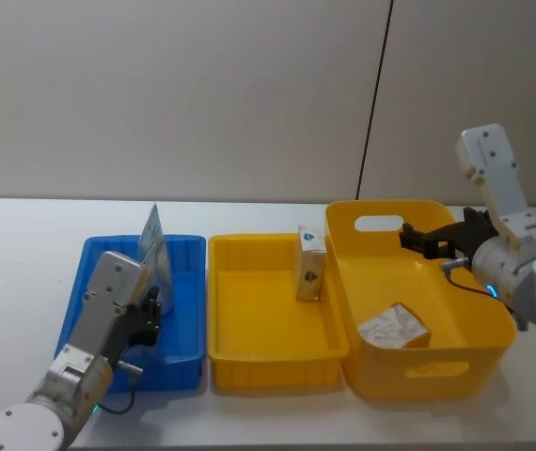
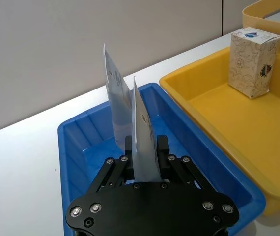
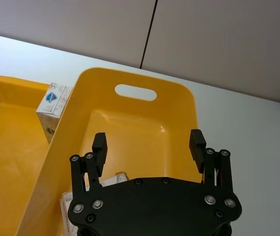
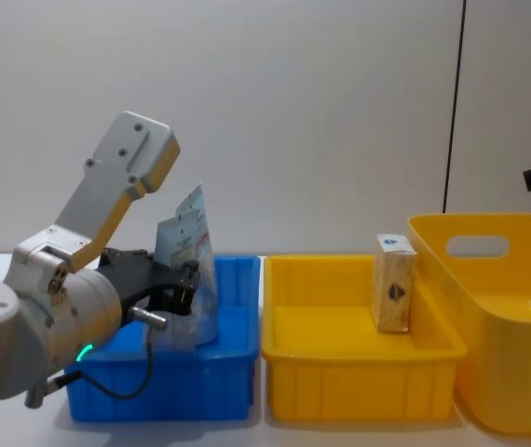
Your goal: Bimanual collaborative sorting of washing and personal care products
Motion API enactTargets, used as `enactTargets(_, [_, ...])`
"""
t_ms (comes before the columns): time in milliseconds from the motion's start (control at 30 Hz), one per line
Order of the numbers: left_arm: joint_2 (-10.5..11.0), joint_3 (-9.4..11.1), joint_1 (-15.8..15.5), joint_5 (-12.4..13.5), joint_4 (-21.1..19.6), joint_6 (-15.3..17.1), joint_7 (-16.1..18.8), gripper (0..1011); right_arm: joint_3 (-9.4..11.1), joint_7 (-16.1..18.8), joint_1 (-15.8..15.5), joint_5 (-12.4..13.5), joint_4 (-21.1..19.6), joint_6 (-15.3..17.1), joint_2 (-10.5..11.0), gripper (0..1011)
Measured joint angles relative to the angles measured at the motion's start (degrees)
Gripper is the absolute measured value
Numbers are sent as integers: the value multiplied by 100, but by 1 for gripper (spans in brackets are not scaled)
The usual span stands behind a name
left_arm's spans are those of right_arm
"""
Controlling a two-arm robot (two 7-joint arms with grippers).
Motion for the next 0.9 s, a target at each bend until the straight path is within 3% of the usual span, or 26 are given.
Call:
enactTargets(433, [2, 10, -27, 37, 0, -5, -2, 231, 0, 0, 0, 0, 0, 0, 0, 1004])
enactTargets(900, [77, 103, -373, 271, -115, -171, -235, 231, 0, 0, 0, 0, 0, 0, 0, 1004])
